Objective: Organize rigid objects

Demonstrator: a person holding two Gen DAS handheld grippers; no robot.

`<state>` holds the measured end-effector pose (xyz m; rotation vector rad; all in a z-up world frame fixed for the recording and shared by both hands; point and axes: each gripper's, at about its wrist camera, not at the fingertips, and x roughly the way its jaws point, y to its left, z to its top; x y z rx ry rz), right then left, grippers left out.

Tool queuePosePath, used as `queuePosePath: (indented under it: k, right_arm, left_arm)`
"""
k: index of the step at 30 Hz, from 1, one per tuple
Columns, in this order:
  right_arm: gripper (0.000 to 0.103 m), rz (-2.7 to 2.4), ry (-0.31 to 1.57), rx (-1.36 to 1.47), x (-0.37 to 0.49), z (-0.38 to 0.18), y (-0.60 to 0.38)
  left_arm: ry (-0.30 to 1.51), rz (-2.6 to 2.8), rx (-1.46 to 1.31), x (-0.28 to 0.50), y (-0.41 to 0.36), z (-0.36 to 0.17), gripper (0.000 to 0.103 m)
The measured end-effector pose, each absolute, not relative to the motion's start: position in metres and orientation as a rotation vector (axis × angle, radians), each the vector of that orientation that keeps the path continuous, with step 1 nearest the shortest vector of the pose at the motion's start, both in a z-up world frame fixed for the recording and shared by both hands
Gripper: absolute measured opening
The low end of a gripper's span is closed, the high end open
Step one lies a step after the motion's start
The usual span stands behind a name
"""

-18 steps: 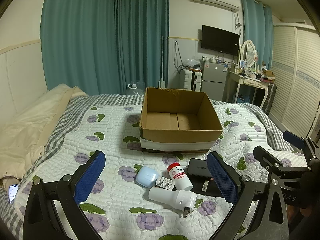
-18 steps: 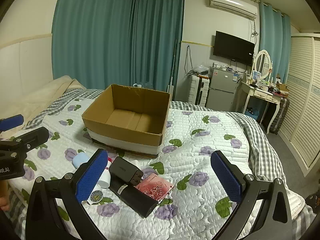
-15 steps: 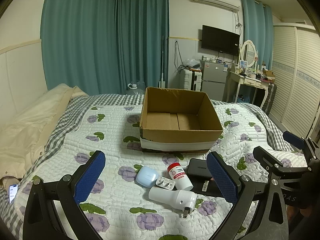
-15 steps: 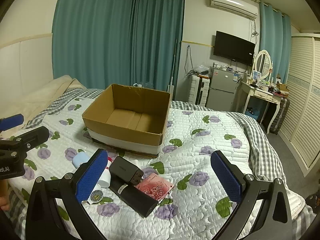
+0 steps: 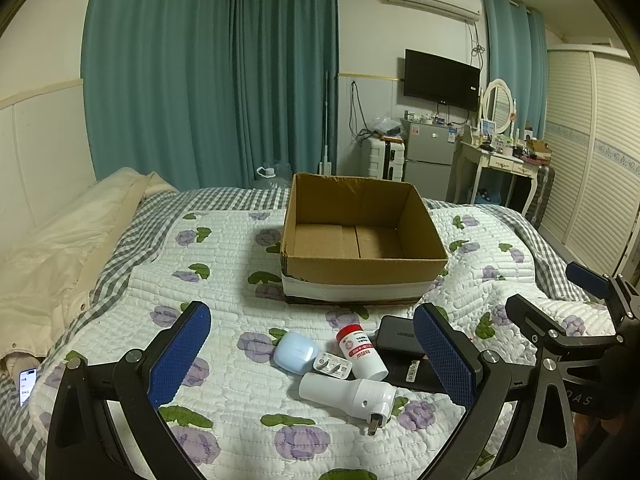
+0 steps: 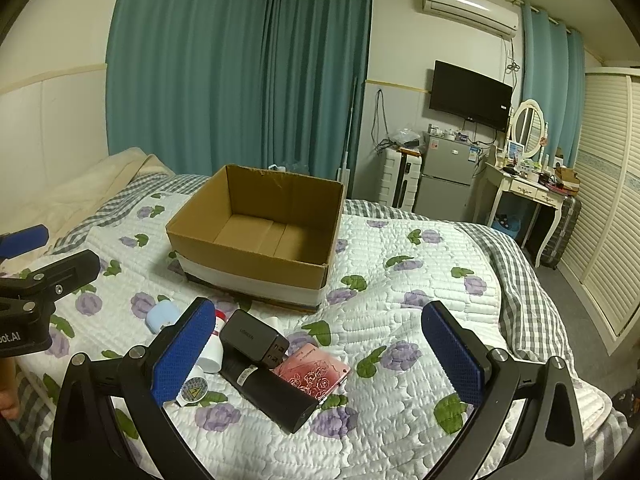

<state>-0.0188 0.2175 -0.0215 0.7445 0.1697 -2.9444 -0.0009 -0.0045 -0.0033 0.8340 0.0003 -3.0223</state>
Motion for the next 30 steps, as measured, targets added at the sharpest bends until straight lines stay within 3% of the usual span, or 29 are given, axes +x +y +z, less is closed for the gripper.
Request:
queuePosePath:
  k: [30]
  right_arm:
    - [0.103, -2.932, 0.173, 0.752, -0.0189, -0.0226, 0.215]
  left_arm:
    - [-0.012, -3.039, 0.852, -0.0012, -0.004, -0.0066, 0.103]
